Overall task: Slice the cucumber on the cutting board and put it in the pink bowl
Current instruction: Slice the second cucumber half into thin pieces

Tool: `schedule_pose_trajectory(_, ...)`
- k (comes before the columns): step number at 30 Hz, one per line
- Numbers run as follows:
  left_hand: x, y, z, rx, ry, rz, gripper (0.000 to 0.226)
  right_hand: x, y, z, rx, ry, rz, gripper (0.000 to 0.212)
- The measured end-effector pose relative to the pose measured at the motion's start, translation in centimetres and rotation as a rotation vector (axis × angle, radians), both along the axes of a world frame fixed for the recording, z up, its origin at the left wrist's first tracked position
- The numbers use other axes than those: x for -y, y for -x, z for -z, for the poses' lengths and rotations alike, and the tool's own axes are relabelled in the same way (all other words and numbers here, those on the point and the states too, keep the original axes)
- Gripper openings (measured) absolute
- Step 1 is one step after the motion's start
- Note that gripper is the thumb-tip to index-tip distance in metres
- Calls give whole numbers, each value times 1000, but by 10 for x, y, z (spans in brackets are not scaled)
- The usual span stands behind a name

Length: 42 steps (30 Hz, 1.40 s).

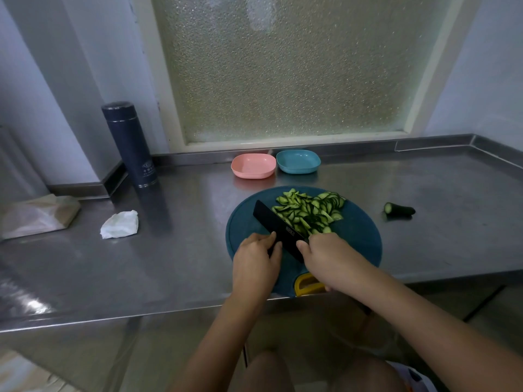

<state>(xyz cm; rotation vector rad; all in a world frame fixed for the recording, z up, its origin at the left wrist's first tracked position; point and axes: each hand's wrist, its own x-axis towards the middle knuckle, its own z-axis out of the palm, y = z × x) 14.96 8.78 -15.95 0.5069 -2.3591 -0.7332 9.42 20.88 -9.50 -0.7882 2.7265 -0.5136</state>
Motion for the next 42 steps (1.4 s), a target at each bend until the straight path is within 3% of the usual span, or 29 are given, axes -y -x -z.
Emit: schedule_pose_trajectory(42,-3,-6,0,-45,-7,3,29,-4,-3,-11,28,17,-19,48)
